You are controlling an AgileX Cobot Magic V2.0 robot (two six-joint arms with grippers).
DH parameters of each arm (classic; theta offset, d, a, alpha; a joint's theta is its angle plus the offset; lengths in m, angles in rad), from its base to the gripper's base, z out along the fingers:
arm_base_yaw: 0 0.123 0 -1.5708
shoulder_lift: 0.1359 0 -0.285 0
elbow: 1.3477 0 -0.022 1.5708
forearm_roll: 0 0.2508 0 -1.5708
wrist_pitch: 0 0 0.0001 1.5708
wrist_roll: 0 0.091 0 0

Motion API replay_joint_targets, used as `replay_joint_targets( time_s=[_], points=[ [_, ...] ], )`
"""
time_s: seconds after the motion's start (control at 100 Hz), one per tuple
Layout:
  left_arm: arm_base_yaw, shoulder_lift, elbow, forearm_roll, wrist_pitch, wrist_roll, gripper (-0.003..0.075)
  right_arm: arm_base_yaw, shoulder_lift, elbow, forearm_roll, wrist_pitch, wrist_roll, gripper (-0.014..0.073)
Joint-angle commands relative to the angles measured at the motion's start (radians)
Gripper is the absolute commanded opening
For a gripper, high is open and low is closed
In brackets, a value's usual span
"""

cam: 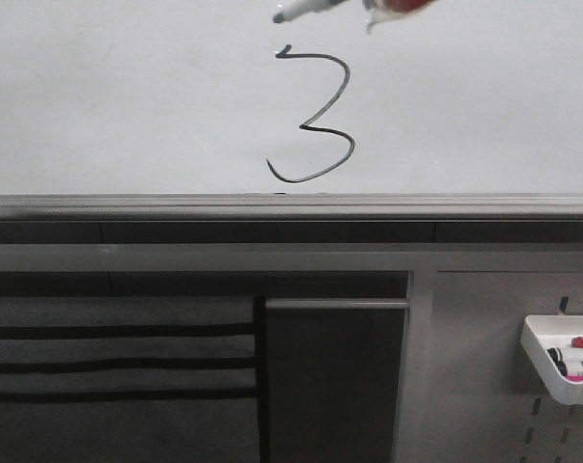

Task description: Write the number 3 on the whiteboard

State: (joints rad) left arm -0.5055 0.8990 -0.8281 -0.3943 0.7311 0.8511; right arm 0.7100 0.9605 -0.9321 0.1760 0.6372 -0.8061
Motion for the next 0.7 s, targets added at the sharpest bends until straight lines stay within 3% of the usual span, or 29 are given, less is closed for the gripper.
replay_joint_targets(
  time_s=[0.0,0.29,0.69],
  points=[
    [-0.071,0.030,-0.075,-0.050,-0.072,0.105,0.0389,0.029,-0.005,-0.028,0.001,-0.099,-0.052,-0.0048],
    [-0.292,0.218,-0.196,-0.014,-0.159,0.201,0.0389,0.052,0.041,-0.028,-0.001,-0.102,-0.058,-0.0048],
    [-0.338,0.396,-0.310,0.016,-0.171,0.201,0.0379,0.052,0.042,-0.028,-0.001,-0.093,-0.058,-0.0048]
  ],
)
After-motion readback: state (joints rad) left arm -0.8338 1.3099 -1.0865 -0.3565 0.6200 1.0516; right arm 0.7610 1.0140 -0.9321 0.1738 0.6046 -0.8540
